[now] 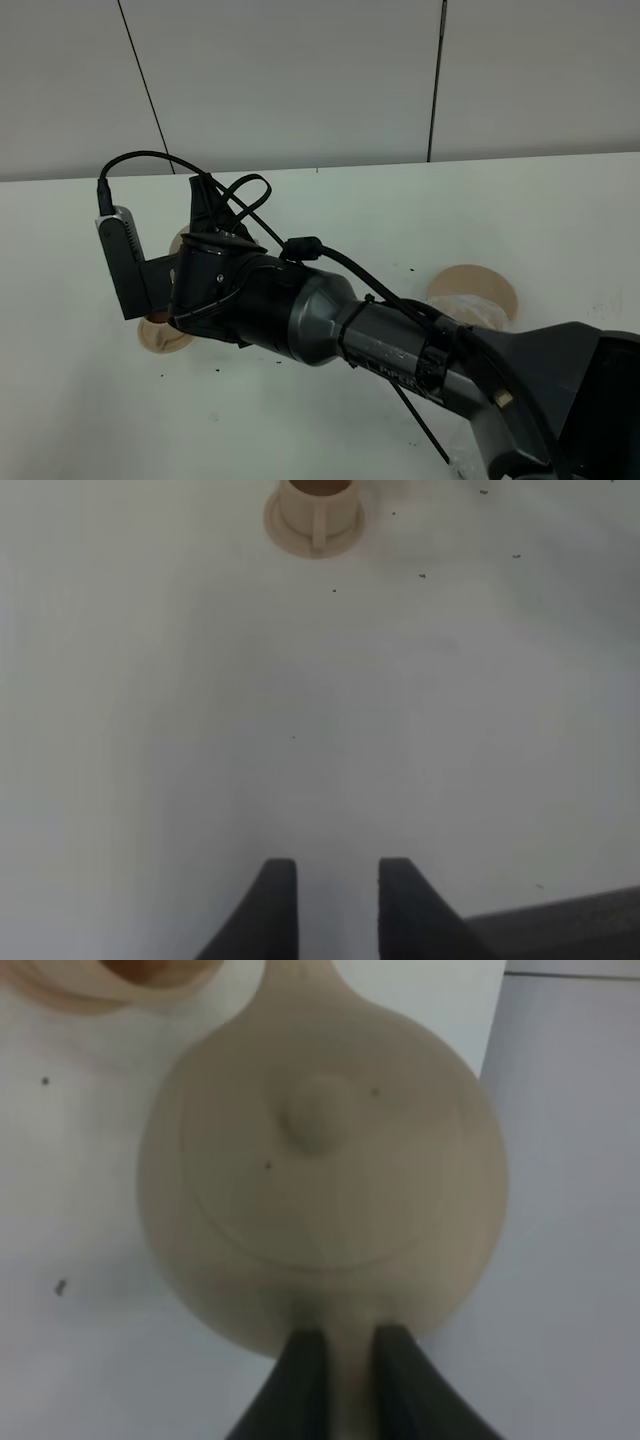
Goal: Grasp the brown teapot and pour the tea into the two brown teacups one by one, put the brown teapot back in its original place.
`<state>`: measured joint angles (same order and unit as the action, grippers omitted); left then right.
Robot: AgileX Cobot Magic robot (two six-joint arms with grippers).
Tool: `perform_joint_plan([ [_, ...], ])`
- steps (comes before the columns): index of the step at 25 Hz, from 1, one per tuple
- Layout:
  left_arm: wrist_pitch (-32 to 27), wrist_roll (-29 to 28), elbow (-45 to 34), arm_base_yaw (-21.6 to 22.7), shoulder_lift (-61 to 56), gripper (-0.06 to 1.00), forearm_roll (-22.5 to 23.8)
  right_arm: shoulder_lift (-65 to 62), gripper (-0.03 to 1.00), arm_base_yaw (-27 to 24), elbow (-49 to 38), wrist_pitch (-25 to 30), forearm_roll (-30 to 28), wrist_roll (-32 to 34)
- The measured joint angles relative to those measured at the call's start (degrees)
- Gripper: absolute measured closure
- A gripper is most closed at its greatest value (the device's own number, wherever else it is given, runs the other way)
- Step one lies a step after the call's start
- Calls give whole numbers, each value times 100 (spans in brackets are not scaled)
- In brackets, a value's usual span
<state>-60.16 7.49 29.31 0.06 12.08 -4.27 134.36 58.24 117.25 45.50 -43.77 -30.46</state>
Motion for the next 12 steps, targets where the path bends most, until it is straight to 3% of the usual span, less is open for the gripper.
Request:
perform_joint_plan([
  [12,0,0,0,0,0,68,0,0,87,82,0,43,-80,61],
])
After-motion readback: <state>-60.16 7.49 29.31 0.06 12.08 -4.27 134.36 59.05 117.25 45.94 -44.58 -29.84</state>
